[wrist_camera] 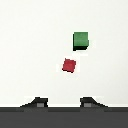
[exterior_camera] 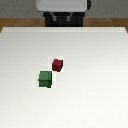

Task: Place the red cube on top of the green cube.

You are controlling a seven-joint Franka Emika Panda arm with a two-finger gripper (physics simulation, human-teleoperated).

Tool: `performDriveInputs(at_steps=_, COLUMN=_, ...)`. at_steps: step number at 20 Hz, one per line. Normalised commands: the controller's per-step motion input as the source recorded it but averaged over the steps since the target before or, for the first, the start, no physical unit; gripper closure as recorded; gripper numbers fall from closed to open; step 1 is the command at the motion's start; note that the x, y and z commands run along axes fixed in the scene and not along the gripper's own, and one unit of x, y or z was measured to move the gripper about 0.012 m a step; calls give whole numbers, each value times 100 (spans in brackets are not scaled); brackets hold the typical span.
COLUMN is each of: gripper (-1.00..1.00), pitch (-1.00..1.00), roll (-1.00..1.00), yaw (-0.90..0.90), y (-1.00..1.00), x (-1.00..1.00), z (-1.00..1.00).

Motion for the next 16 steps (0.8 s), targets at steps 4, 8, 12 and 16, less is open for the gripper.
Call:
performDriveInputs(at_steps=4, gripper=-100, pitch=0, roll=0, yaw=0, y=0, x=0, z=0)
performDriveInputs(at_steps=8, gripper=-100, pitch=0, roll=0, yaw=0, y=0, x=0, z=0)
performDriveInputs(at_steps=12, gripper=-100, pitch=0, roll=0, yaw=0, y=-25, x=25, z=0)
performDriveInputs(at_steps=16, gripper=-100, pitch=0, roll=0, yaw=0, y=0, x=75, z=0)
